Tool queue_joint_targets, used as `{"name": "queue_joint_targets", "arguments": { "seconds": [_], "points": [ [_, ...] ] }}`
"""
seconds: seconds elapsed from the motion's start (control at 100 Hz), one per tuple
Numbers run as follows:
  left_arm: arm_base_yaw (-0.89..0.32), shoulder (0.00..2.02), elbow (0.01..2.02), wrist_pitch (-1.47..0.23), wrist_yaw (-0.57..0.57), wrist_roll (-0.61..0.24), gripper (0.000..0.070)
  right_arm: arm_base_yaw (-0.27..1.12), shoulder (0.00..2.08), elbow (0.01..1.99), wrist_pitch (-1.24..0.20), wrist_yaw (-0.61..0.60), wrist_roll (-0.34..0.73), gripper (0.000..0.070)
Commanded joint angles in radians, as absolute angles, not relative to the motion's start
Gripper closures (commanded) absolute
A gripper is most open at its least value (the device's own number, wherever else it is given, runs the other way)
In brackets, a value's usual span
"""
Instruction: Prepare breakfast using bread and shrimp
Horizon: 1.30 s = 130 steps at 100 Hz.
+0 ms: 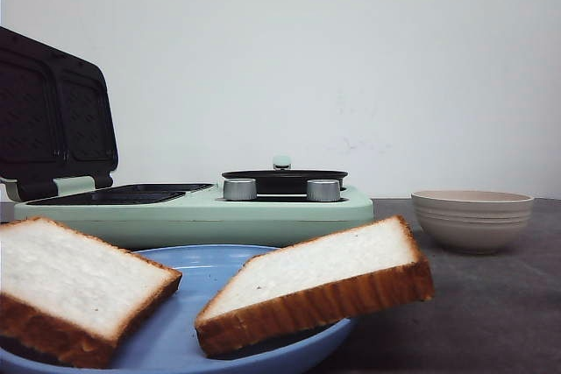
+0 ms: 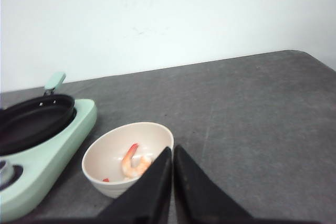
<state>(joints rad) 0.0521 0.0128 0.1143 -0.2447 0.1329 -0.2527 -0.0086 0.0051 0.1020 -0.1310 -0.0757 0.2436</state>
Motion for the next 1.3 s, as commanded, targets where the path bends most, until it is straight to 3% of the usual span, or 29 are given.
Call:
{"name": "queue_joint_targets", "arguments": {
  "seconds": [0.0, 0.2, 0.47, 0.68, 0.86, 0.97, 1.06, 1.15, 1.29],
  "points": [
    [0.052, 0.031, 0.158, -0.253, 0.137, -0.301, 0.0694, -0.009, 0.019, 0.143, -0.162, -0.057, 0.303, 0.0699],
    [0.052, 0.197, 0.340, -0.301, 0.202, -0.380, 0.0693, -0.009, 0.183, 0.329, -0.314, -0.026, 0.340, 0.0699],
    [0.051, 0.540, 0.642, -0.570, 0.270, -0.322, 0.0695, -0.009, 0.568, 0.668, -0.610, -0.045, 0.333, 0.0699],
    [0.050, 0.636, 0.718, -0.688, 0.276, -0.327, 0.0695, -0.009, 0.671, 0.777, -0.623, -0.058, 0.327, 0.0699],
    [0.050, 0.636, 0.718, -0.762, 0.374, -0.322, 0.0693, -0.009, 0.671, 0.781, -0.657, -0.127, 0.306, 0.0699],
    [0.050, 0.648, 0.718, -0.818, 0.453, -0.299, 0.0643, -0.009, 0.674, 0.781, -0.704, -0.185, 0.274, 0.0698],
    [0.050, 0.675, 0.718, -0.869, 0.490, -0.292, 0.0493, -0.009, 0.686, 0.781, -0.714, -0.264, 0.249, 0.0685],
    [0.046, 0.713, 0.718, -0.925, 0.511, -0.262, 0.0332, -0.009, 0.697, 0.781, -0.727, -0.313, 0.242, 0.0581],
    [0.033, 0.784, 0.718, -0.989, 0.564, -0.216, 0.0296, -0.009, 0.715, 0.781, -0.767, -0.354, 0.227, 0.0320]
  ]
}}
